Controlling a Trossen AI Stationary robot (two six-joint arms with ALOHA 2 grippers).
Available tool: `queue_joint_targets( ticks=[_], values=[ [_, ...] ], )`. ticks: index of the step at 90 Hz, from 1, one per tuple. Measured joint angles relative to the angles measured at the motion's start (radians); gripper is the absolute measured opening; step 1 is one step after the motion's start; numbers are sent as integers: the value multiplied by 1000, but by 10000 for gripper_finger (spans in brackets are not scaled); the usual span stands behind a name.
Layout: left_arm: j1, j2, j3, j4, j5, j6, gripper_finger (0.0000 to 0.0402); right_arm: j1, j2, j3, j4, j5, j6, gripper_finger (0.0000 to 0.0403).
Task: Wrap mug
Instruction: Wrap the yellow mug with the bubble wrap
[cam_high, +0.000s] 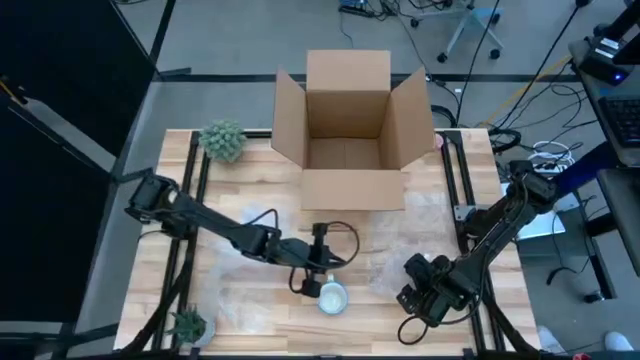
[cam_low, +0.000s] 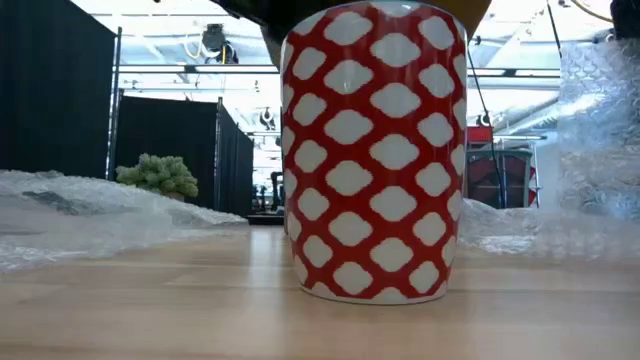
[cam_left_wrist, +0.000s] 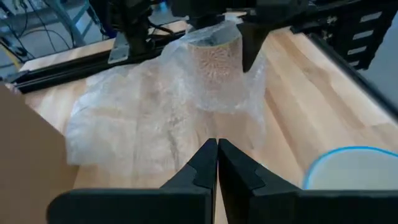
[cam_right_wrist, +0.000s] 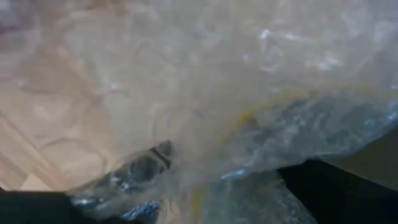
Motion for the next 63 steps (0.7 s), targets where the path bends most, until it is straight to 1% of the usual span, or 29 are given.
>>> queue_joint_targets(
  ticks=[18, 29, 46, 63],
  values=[
    [9, 21, 12, -1, 0, 2, 0, 0, -7, 28, -8, -73, -20, 254],
    [15, 21, 13, 6, 0, 1, 0, -1, -30, 71, -42, -69, -26, 254],
    [15, 21, 13, 11, 0, 1, 0, -2, -34, 84, -181, -66, 14, 254],
    [15, 21, 13, 10, 1, 0, 0, -2, -69, 90, -200, -74, 14, 254]
  ],
)
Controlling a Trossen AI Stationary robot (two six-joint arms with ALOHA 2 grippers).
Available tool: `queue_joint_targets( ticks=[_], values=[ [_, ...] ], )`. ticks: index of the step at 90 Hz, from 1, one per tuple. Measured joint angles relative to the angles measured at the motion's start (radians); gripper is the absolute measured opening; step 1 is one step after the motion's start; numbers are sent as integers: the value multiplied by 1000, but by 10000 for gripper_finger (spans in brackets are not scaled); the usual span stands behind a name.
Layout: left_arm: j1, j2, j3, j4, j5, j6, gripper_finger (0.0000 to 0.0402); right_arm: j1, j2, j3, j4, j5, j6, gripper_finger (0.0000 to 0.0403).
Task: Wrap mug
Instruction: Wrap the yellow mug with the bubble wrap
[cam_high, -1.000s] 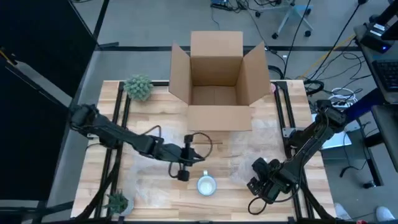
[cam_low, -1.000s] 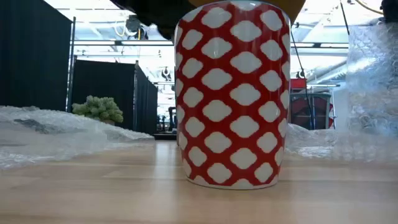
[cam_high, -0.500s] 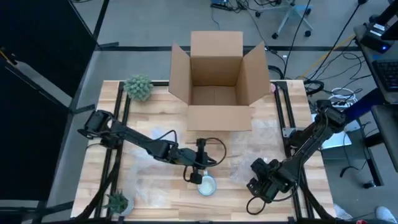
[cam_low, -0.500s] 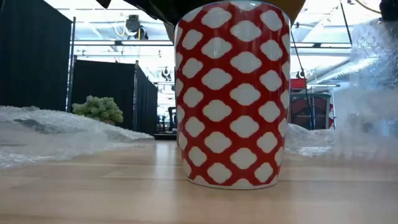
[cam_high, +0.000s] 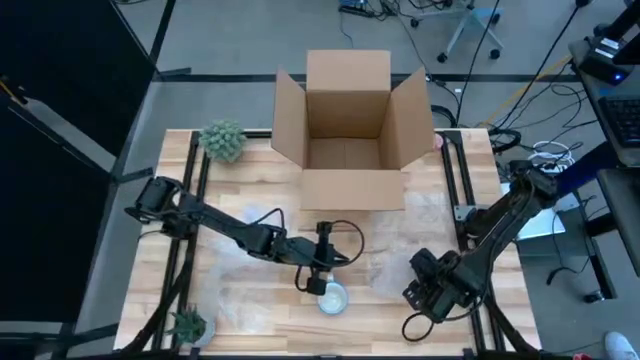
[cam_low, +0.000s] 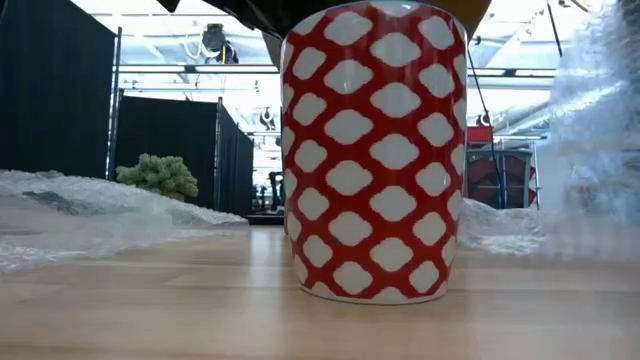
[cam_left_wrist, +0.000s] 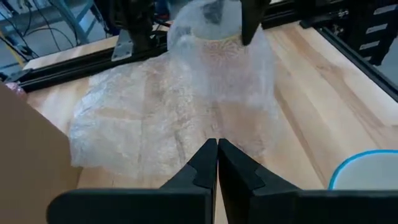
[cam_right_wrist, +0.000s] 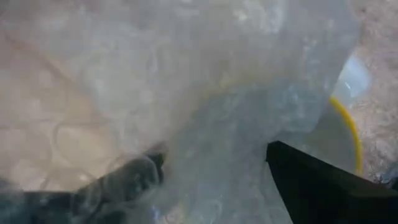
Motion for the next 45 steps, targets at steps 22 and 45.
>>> queue_joint_targets(
  ticks=[22, 45],
  values=[
    [0, 0, 0, -1, 4, -1, 0, -4, -23, 7, -14, 39, 6, 254],
    [0, 0, 0, -6, 5, -2, 0, -5, -23, 7, 5, 33, -6, 254]
  ],
)
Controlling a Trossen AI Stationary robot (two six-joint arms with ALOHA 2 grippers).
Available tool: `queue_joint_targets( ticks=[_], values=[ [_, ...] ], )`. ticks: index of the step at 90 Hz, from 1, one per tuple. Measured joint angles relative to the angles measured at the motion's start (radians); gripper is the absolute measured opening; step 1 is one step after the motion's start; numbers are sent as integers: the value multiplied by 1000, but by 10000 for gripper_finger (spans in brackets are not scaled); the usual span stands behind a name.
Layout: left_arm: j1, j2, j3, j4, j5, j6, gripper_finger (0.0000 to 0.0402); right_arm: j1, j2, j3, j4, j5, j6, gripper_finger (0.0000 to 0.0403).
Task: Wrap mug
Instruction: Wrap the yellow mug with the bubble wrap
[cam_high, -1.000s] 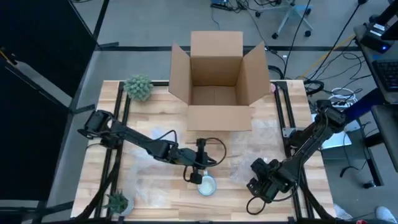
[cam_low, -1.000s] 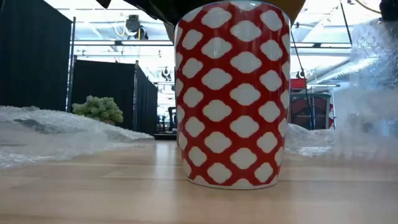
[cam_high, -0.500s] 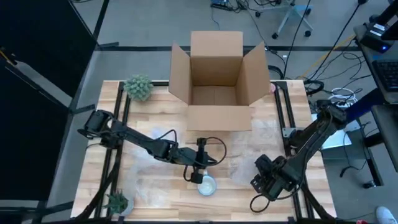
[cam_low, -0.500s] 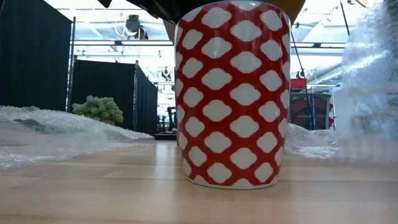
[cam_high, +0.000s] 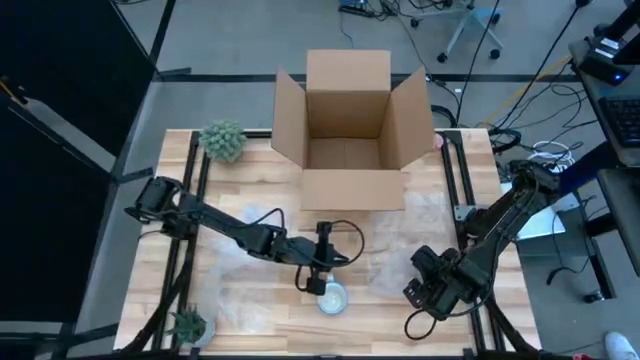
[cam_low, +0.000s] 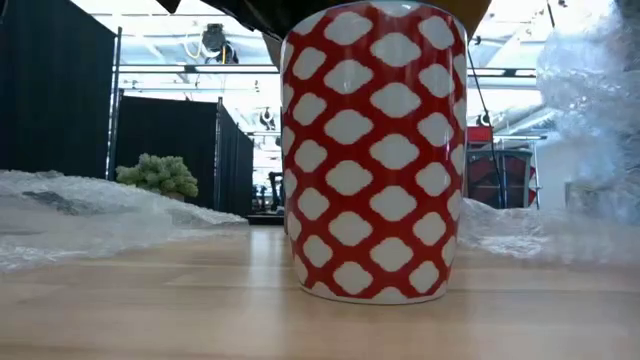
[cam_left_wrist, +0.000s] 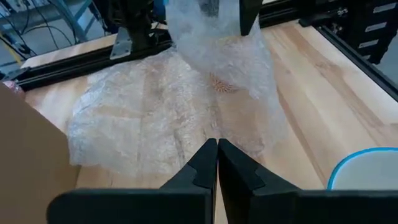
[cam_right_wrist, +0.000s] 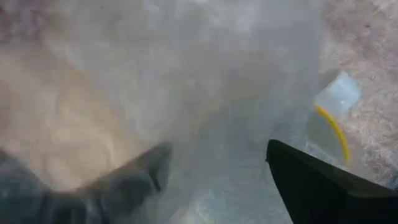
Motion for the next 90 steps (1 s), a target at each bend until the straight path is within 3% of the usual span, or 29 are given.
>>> queue_joint_targets(
  ticks=[55, 90],
  values=[
    [-1, 0, 0, -14, 6, -3, 0, -4, -22, 0, 51, 9, -103, 254],
    [-1, 0, 0, -15, 7, -2, 0, -12, -19, 0, 16, 3, -80, 254]
  ],
)
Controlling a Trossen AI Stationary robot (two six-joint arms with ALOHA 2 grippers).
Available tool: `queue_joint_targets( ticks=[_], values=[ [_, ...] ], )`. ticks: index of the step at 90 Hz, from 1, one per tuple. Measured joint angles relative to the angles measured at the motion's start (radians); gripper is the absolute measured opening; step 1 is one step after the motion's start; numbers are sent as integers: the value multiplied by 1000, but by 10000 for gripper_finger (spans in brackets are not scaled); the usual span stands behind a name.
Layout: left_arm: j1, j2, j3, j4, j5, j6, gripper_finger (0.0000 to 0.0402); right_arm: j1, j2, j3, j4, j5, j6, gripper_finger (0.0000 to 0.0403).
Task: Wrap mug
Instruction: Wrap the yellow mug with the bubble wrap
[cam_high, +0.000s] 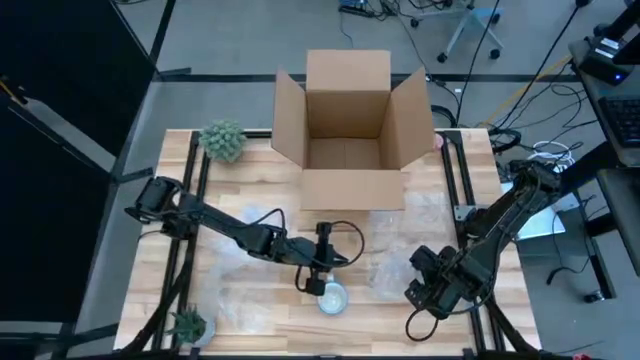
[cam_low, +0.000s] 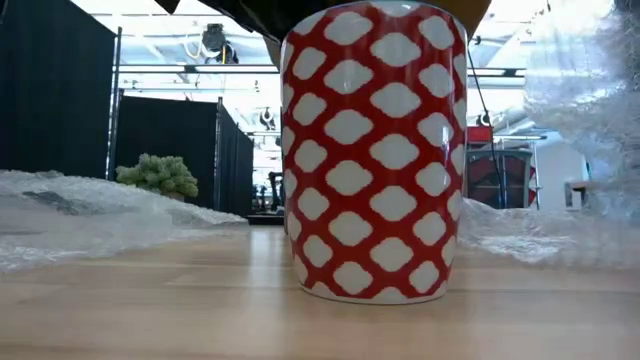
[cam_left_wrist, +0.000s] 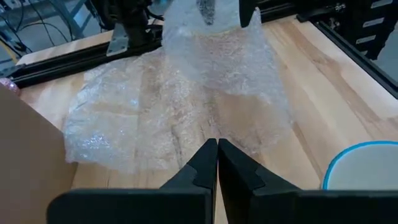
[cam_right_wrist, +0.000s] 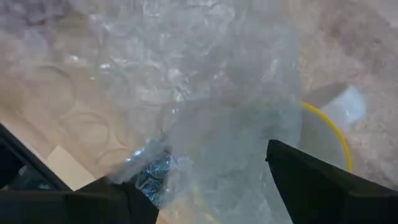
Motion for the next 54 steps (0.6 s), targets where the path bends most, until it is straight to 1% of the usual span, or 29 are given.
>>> queue_joint_targets(
  ticks=[16, 28, 41, 54],
  values=[
    [0, 0, -1, -5, 0, 2, 0, -10, 0, 0, 23, -12, -4, 254],
    [0, 0, -1, -9, 1, 2, 0, -12, 0, 0, 35, -53, -5, 254],
    [0, 0, -1, -9, 33, -2, 0, -14, 0, 0, 48, -86, -3, 254],
    [0, 0, -1, -9, 37, -3, 0, -15, 0, 0, 46, -86, -6, 254]
  ],
)
